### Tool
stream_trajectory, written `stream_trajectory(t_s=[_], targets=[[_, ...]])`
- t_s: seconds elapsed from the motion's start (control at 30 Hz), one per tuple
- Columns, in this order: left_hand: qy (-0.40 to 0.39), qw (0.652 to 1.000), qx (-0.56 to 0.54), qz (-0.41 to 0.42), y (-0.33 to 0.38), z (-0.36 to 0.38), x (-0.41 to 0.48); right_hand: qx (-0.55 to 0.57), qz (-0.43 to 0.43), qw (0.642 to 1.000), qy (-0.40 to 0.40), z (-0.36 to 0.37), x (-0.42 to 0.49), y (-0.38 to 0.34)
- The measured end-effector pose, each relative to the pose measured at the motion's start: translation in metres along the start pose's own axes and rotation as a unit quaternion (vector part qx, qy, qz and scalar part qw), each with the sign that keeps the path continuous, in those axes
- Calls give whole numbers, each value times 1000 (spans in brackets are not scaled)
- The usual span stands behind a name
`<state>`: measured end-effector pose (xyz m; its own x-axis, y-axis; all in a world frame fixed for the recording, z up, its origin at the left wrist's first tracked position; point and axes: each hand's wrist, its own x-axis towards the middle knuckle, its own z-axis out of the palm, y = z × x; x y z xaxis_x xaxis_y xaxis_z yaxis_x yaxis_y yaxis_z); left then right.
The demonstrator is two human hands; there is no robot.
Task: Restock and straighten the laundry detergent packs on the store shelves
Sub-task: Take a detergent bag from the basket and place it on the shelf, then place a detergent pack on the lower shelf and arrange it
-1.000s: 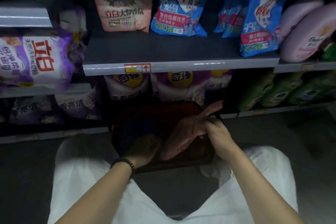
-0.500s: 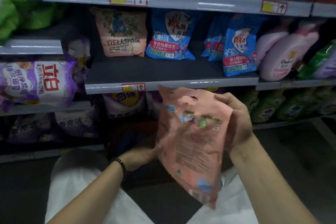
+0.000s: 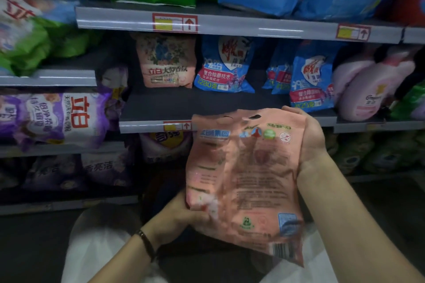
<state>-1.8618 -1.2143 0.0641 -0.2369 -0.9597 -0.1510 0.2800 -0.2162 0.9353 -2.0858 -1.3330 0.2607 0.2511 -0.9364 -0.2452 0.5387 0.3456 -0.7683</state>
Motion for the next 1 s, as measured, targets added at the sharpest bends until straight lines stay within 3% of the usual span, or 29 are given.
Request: stream_trajectory(t_s=[0.2, 0.33, 0.47, 0.6, 0.83, 1.0], targets=[[149, 988, -16, 42, 10, -4, -2, -70, 5, 997, -19, 1, 19, 0], [238, 968, -49, 54, 11, -11, -2, -162, -32, 986, 10, -7, 26, 18], [302, 948, -69, 75, 16, -22, 1, -314, -58, 948, -2, -29, 21, 60], [335, 935, -64, 100, 26, -35, 7, -446, 0, 894, -40, -46, 22, 109], [389, 917, -17, 88, 53, -55, 27, -404, 7, 912, -72, -40, 43, 136], [398, 901, 145, 98, 63, -86, 31, -413, -36, 909, -42, -23, 71, 153]])
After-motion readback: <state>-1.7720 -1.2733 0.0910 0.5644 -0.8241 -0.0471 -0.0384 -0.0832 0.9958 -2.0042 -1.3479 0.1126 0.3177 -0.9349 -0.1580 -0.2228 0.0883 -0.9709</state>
